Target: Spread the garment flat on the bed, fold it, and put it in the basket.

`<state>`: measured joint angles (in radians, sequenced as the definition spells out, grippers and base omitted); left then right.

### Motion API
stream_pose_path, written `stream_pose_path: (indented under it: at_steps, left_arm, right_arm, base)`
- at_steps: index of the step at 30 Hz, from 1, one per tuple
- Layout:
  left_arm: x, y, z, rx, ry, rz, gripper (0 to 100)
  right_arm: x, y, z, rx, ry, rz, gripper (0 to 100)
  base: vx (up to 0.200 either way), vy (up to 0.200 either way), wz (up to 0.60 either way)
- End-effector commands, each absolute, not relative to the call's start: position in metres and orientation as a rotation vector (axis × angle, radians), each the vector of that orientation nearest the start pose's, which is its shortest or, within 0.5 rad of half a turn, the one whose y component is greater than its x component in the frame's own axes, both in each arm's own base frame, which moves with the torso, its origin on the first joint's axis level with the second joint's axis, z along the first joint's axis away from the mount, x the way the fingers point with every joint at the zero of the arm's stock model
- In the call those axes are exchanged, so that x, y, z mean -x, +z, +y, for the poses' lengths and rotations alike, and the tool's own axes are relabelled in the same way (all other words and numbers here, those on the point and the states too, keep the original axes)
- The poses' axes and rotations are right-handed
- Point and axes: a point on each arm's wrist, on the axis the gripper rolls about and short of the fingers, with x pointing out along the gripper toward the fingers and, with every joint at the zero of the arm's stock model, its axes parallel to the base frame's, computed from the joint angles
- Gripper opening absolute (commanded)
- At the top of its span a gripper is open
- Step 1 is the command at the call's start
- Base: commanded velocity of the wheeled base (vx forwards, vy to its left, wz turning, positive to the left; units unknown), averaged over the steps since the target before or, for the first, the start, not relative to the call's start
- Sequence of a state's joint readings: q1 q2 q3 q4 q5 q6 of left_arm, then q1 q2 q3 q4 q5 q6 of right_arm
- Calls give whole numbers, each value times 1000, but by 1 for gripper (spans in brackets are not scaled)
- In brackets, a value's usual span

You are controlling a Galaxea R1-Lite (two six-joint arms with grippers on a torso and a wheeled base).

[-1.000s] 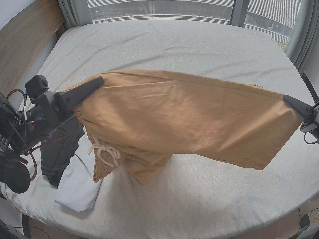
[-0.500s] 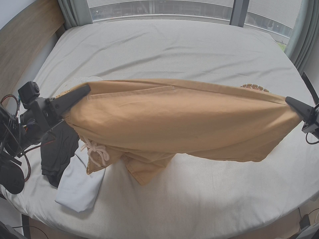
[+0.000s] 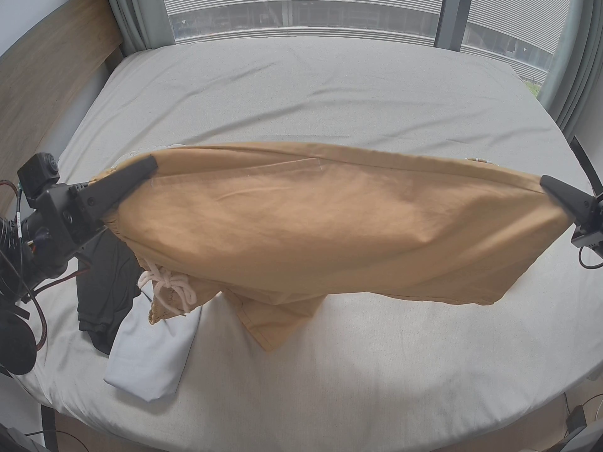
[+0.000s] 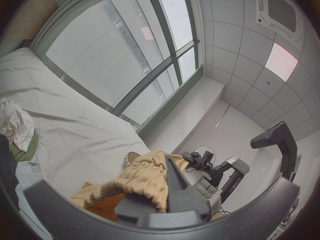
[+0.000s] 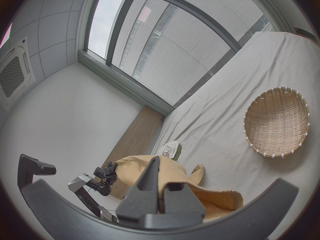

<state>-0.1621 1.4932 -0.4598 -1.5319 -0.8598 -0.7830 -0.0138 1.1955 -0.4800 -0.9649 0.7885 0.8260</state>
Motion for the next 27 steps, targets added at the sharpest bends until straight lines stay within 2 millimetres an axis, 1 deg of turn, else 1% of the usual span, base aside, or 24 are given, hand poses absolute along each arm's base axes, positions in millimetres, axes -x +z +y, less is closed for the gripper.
stream_pose_path:
  at_steps: [1, 2, 7, 10, 12, 14, 15, 16, 17, 19, 20, 21, 22, 24, 26, 27]
  left_arm:
    - [-207, 234, -52, 525, -1125, -75, 0]
    - [-207, 235, -52, 522, -1127, -81, 0]
    - [-208, 247, -52, 528, -1137, -110, 0]
    - [-201, 255, -50, 570, -1152, -111, 0]
    - [-199, 252, -50, 594, -1150, -85, 0]
    - [-198, 241, -50, 612, -1136, -43, 0]
    - [-198, 234, -49, 624, -1126, -17, 0]
    - [-197, 232, -49, 628, -1121, -8, 0]
    - [-198, 222, -49, 646, -1107, 33, 0]
    - [-199, 212, -48, 659, -1089, 67, 0]
    - [-200, 206, -48, 667, -1077, 89, 0]
    - [-200, 206, -48, 667, -1077, 89, 0]
    - [-200, 204, -47, 670, -1071, 101, 0]
    - [-200, 202, -46, 671, -1066, 104, 0]
    - [-199, 201, -46, 673, -1064, 109, 0]
    - [-199, 201, -46, 673, -1064, 109, 0]
  right_arm:
    - [-152, 267, 17, -674, 869, 30, 0]
    - [-149, 273, 17, -675, 879, 12, 0]
    - [-142, 283, 17, -678, 881, 6, 0]
    - [-135, 290, 17, -671, 885, -7, 0]
    - [-135, 289, 17, -674, 881, -4, 0]
    - [-135, 287, 16, -676, 874, -2, 0]
    - [-135, 286, 15, -678, 869, 1, 0]
    - [-135, 285, 15, -679, 868, 4, 0]
    - [-136, 277, 15, -691, 857, 29, 0]
    - [-137, 269, 15, -693, 847, 46, 0]
    - [-139, 261, 15, -692, 833, 69, 0]
    - [-139, 261, 15, -692, 833, 69, 0]
    - [-141, 253, 15, -681, 824, 87, 0]
    - [-146, 246, 15, -683, 812, 111, 0]
    - [-149, 240, 15, -680, 803, 129, 0]
    - [-149, 240, 15, -680, 803, 129, 0]
  base:
    - [0, 0, 0]
    - [0, 0, 0]
    - [0, 0, 0]
    - [0, 0, 0]
    - [0, 0, 0]
    - [0, 0, 0]
    - [0, 0, 0]
    - [0, 0, 0]
    - [0, 0, 0]
    - [0, 0, 0]
    - [0, 0, 0]
    - [0, 0, 0]
    - [0, 0, 0]
    - [0, 0, 0]
    - [0, 0, 0]
    - [0, 0, 0]
